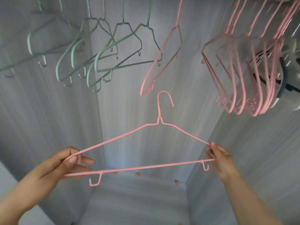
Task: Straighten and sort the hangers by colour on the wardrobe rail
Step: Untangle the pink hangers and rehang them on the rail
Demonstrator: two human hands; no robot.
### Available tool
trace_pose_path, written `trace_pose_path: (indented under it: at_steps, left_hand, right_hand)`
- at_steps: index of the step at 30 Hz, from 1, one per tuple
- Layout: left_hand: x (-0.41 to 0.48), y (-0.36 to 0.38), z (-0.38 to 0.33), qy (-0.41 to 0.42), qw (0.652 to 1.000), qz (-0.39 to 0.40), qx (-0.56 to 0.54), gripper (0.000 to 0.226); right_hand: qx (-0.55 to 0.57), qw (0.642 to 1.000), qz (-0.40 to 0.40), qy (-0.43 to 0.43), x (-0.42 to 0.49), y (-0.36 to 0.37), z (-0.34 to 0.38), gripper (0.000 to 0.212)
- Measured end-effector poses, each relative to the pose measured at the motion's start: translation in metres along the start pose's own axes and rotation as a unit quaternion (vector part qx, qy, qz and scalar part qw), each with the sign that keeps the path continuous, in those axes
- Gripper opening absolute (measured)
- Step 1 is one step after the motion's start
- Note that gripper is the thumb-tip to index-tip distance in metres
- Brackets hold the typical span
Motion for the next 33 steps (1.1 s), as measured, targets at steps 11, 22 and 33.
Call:
trace_pose_path:
  at_steps: [11, 22, 33]
  left_hand:
    - [-0.023, 0.083, -0.079, 0.069, 0.989, -0.131, -0.01, 0.036]
    - [0.01, 0.146, -0.054, -0.11, 0.973, -0.043, -0.199, 0.029]
    - [0.007, 0.191, -0.164, 0.312, 0.921, -0.028, 0.231, 0.048]
  right_hand:
    - [-0.247, 0.962, -0.012, -0.117, -0.102, 0.111, 0.046, 0.069]
    - [-0.22, 0.956, 0.137, -0.138, -0.131, 0.179, 0.134, 0.032]
    - [-0.24, 0.945, 0.054, -0.215, -0.086, 0.156, 0.237, 0.029]
Point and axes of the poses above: each hand's wrist, its own x-axis towards the middle knuckle, its own y-axis out of the palm, z = x × y, the point moved 10 cm from there along x, towards the middle knuckle
